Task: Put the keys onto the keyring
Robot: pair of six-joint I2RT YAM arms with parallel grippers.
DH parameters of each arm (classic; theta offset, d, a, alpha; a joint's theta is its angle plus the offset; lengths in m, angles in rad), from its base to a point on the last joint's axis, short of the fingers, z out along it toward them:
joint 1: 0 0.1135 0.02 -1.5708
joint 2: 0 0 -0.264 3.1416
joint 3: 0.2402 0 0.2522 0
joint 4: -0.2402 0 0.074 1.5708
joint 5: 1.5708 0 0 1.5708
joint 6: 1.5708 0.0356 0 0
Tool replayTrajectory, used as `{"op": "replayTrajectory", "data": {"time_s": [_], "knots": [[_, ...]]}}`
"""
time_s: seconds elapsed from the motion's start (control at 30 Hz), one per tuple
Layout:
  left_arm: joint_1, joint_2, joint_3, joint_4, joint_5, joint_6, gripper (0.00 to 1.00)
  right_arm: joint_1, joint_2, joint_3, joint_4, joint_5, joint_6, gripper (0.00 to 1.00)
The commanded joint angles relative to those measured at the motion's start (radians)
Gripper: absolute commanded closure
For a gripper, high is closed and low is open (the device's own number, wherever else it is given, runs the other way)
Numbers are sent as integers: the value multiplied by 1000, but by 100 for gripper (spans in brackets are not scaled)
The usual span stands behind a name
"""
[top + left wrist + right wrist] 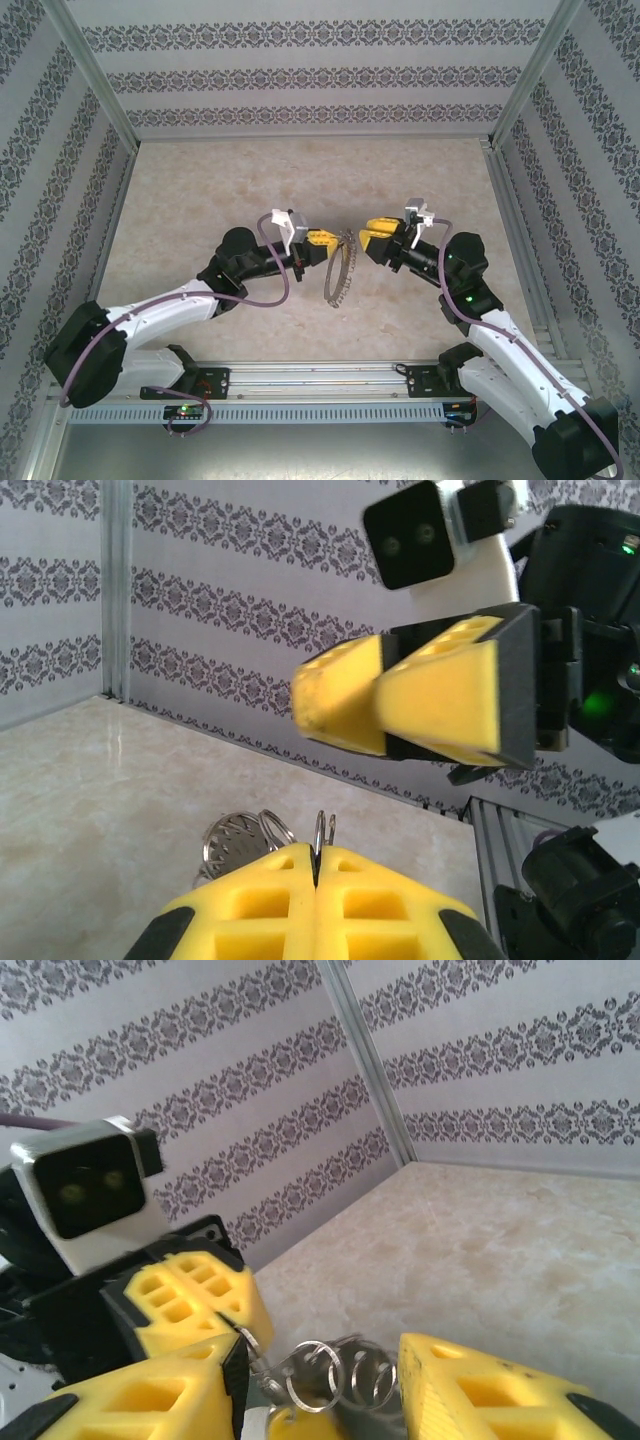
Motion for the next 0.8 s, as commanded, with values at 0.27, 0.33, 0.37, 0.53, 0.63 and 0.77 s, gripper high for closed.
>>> {"op": "replayTrajectory", "data": {"time_s": [0.27,0.33,0.37,0.53,0.63,0.77], "knots": [[100,120,-15,436,173,-302,100,0,125,12,219,-112,101,55],[102,129,-10,440,179,-309,100,3,156,19,245,-135,111,55],[101,130,-8,437,182,-311,100,5,169,23,251,-139,113,55],[102,131,-1,427,182,-312,100,25,210,35,282,-151,116,55],[102,135,3,426,185,-315,100,44,230,42,290,-153,110,55],[102,136,6,424,185,-316,100,67,241,45,297,-152,103,55]]}}
